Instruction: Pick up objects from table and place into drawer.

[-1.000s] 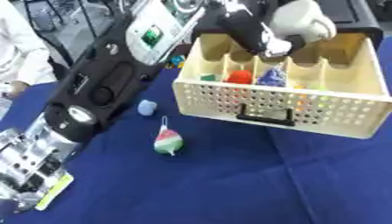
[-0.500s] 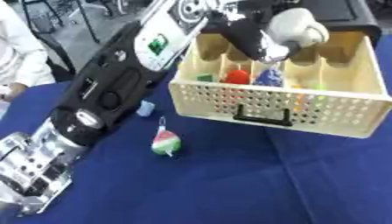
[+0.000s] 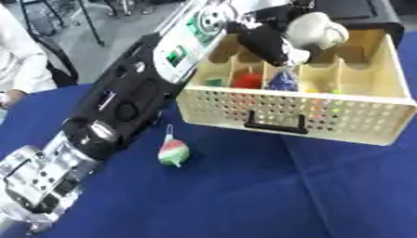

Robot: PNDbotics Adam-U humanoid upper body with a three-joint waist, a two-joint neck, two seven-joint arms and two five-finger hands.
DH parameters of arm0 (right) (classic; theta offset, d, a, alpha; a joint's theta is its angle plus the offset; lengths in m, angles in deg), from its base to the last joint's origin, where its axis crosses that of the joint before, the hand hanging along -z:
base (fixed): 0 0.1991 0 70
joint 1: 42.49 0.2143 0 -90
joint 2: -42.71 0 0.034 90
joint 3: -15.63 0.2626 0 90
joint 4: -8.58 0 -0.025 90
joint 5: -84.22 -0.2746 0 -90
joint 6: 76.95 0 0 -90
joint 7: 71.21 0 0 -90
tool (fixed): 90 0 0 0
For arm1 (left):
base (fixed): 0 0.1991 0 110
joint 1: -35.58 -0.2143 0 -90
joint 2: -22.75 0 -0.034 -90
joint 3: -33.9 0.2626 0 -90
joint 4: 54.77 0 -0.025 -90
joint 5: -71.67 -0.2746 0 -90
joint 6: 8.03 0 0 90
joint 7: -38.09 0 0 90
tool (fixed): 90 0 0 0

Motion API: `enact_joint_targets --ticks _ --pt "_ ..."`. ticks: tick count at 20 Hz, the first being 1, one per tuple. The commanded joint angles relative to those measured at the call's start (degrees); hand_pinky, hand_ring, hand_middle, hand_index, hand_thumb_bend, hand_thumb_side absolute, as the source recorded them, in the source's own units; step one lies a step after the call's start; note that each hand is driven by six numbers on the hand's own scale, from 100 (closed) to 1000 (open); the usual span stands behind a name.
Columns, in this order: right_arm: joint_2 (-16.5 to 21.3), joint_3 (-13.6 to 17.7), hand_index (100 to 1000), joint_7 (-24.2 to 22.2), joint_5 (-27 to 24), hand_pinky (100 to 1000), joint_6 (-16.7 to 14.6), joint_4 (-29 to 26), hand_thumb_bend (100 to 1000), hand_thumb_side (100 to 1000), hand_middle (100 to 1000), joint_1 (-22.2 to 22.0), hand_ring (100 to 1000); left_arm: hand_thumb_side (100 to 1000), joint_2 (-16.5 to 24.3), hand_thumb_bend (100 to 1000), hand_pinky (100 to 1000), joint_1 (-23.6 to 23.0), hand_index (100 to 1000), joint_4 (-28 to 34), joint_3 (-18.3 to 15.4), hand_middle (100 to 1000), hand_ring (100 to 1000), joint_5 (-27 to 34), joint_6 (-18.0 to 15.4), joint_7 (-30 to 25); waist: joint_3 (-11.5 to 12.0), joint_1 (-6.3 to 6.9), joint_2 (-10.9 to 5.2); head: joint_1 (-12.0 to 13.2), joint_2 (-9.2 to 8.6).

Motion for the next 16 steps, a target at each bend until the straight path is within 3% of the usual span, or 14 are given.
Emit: enact_joint_targets --ticks 1,9,16 --pt "0.41 -0.10 708 0.10 -0.10 654 -0.17 -0.51 100 897 695 1.06 597 444 0.45 100 449 1.23 742 0.80 -0.23 554 663 1.44 -0.03 -0.24 0.08 -0.42 -0.90 0.16 -0.60" --pt "0.17 -0.03 707 0.30 0.07 658 0.18 -0.51 100 896 701 1.04 597 456 0.61 100 477 1.14 763 0.71 0.01 581 686 2.15 0.17 -2.20 0.11 -0.26 -1.15 -0.04 -0.64" --pt "0.11 0.12 704 0.68 0.07 664 0.32 -0.51 100 895 708 1.05 597 444 0.79 100 528 1.02 851 0.57 0.18 631 729 1.14 -0.14 -5.71 0.06 -0.22 -1.35 -0.15 -0.49"
